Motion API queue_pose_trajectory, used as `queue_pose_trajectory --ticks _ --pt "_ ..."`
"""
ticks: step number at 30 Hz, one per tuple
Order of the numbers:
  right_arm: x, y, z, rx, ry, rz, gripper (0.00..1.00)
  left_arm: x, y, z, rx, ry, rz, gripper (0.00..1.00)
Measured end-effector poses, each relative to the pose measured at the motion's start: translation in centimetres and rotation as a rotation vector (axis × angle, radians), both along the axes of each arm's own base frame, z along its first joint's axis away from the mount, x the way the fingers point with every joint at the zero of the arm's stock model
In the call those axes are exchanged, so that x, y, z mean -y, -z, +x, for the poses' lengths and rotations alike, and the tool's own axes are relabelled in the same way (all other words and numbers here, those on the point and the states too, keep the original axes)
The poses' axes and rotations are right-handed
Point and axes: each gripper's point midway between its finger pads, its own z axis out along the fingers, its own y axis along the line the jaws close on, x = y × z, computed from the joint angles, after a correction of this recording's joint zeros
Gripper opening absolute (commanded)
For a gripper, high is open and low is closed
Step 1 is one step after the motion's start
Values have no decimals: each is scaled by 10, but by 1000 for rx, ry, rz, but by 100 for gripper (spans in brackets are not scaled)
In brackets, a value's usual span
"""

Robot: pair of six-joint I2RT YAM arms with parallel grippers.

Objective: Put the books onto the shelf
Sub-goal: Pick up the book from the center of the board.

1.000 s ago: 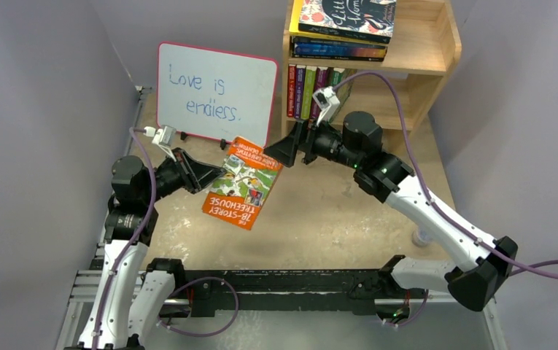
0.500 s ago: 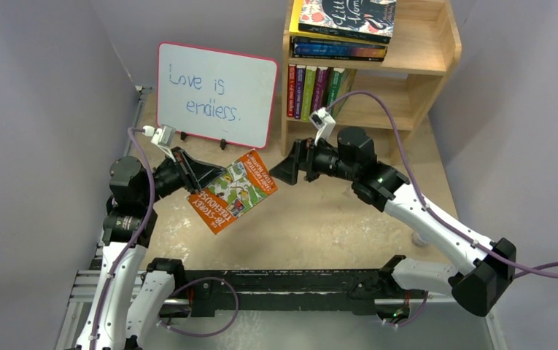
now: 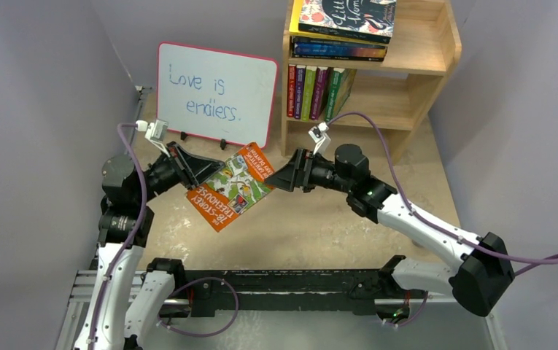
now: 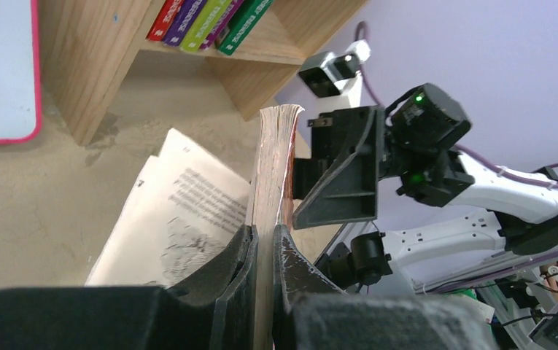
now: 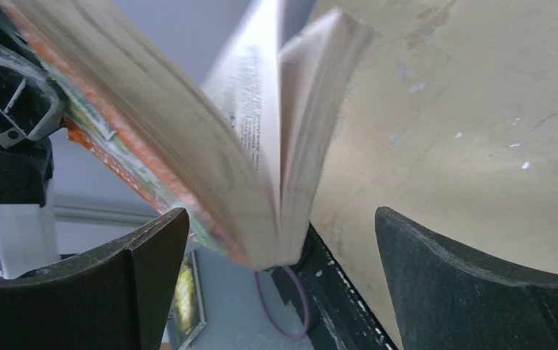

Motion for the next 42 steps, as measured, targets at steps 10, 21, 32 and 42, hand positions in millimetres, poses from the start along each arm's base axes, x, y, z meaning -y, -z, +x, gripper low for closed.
queue_pose_trajectory --ticks 10,21,32,42 --pt "-20 -47 -1 50 -57 232 78 3 -15 -6 36 27 -17 0" --pt "-19 -70 -14 120 -126 290 49 2 -23 -6 43 23 -13 0" --pt "-24 -97 -27 179 -241 311 0 -1 -19 1 29 -10 -1 4" --pt "-23 -169 -16 345 -196 245 0 -34 -75 32 38 -291 37 70"
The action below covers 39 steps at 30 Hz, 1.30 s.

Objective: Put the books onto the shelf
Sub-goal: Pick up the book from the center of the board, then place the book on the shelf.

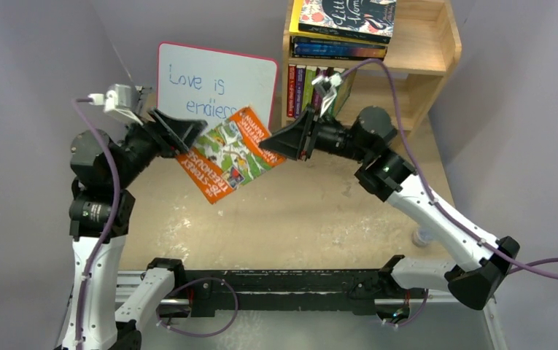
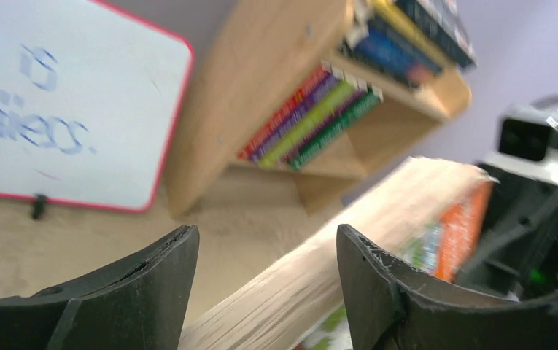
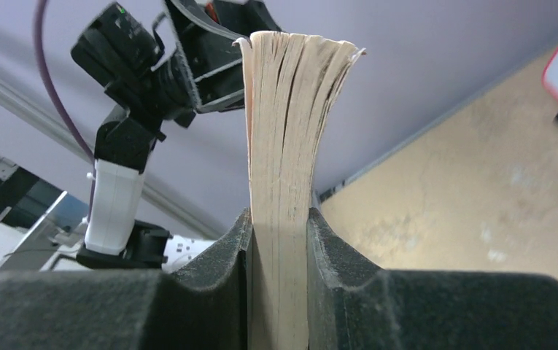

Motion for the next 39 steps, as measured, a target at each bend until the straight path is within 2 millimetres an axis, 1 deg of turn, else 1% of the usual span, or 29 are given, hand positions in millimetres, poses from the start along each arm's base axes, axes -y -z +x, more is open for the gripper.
queue_pose_trajectory --ticks 1,2,3,4,5,7,8,10,12,14,17,19,21,24,25,28,30,33,36,39 --pt "4 -26 1 57 24 14 0 -9 -13 5 17 -62 4 70" --pt "4 -33 1 71 29 21 0 -18 -26 7 34 -124 2 71" --pt "6 -46 3 99 44 25 0 -25 -36 8 48 -173 0 71" --pt "8 -65 4 135 59 34 0 -34 -49 7 70 -227 -4 72" --pt "9 -81 7 172 79 43 0 -43 -62 5 96 -278 -10 72" --pt "12 -105 13 225 122 53 0 -58 -87 -3 157 -364 -29 73" --pt "15 -117 17 249 148 56 0 -63 -96 -7 181 -395 -39 73" --pt "21 -135 29 284 201 58 0 -76 -116 -22 240 -460 -67 73" --pt "30 -148 45 301 253 57 0 -85 -132 -37 292 -504 -91 74" --pt "39 -160 64 313 315 59 0 -93 -146 -50 344 -543 -117 74" --pt "61 -175 103 324 425 58 0 -99 -159 -61 389 -571 -150 74" --pt "74 -182 123 324 483 62 0 -98 -161 -61 394 -569 -169 74" --pt "89 -186 139 315 530 72 0 -97 -158 -55 384 -559 -184 74" --pt "115 -191 158 295 599 94 0 -89 -149 -40 349 -525 -203 74" --pt "122 -193 162 292 617 104 0 -86 -145 -34 336 -511 -204 74" --pt "151 -206 173 293 677 155 0 -75 -129 -11 277 -464 -207 74" --pt "174 -216 179 294 713 201 0 -70 -116 4 230 -443 -205 74" --pt "205 -228 187 287 750 262 0 -65 -101 16 181 -423 -204 74" --pt "233 -229 198 247 755 317 0 -62 -90 25 146 -411 -202 74" --pt "252 -214 213 162 750 348 0 -59 -84 29 128 -400 -202 73"
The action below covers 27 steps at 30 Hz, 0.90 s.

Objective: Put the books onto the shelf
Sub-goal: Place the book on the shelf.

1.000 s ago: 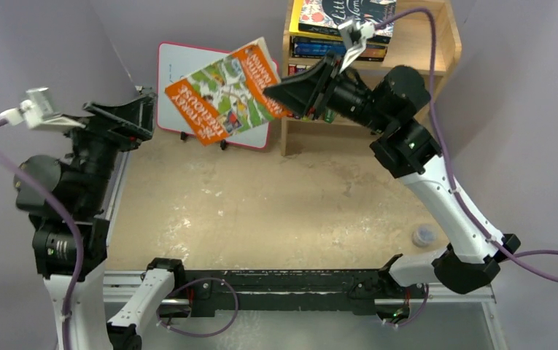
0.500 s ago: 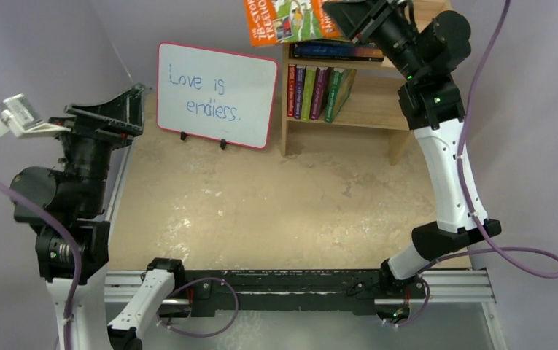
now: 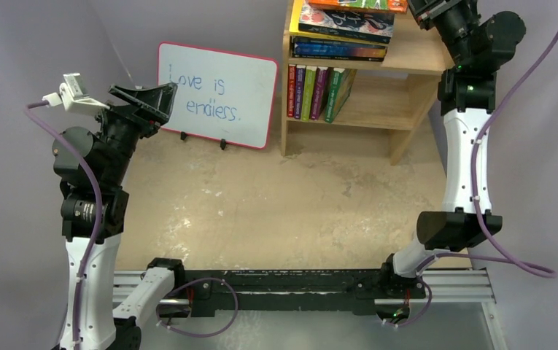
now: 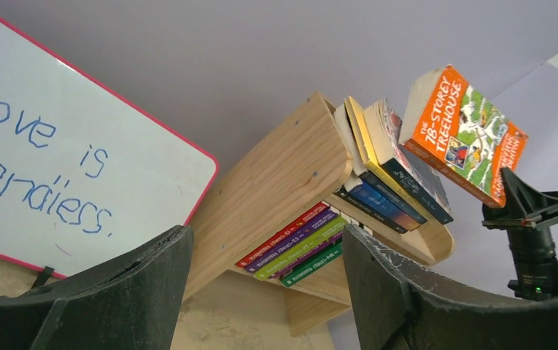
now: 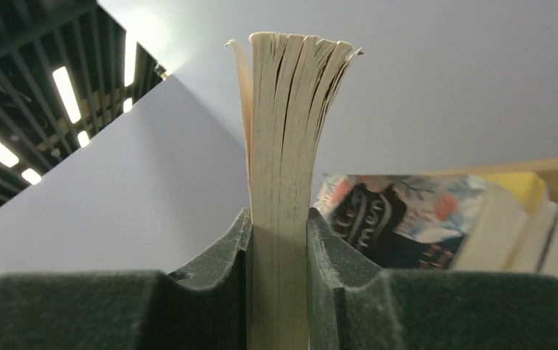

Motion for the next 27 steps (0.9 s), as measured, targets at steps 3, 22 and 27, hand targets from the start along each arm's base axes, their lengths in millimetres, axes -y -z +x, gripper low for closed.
queue_pose_trajectory --ticks 3,22,27 --pt "10 22 16 -89 -14 41 0 2 4 4 -13 10 -7 73" --pt "27 75 36 -342 34 26 54 22 31 43 -85 108 -1 73" --pt "34 90 42 -368 100 -51 58 26 24 55 -60 128 -13 73"
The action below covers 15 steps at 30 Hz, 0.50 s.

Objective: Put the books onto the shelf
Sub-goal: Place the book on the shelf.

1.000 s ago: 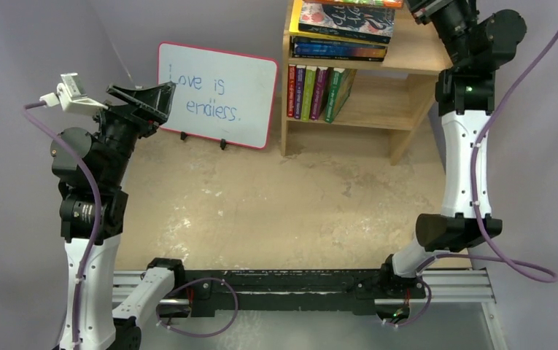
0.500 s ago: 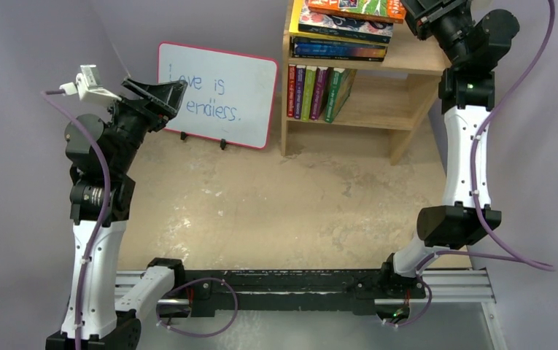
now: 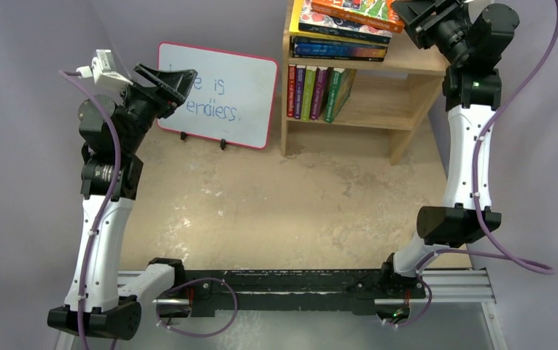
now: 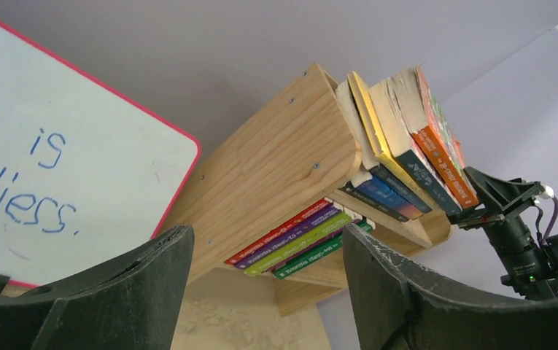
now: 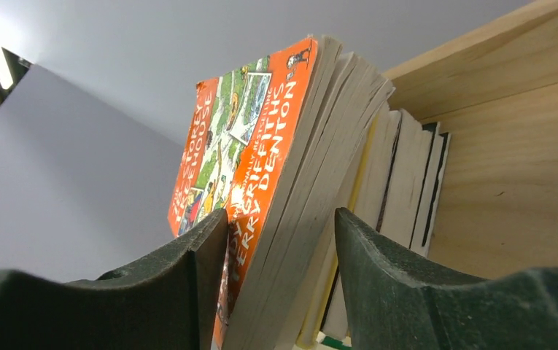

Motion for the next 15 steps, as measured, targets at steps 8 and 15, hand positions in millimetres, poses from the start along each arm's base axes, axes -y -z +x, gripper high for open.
queue_pose_trajectory --ticks 8,15 --pt "10 -3 2 36 63 -105 24 10 -19 35 59 48 -40 73" --pt "12 -9 -2 69 66 -141 10 31 -32 58 98 124 -94 73"
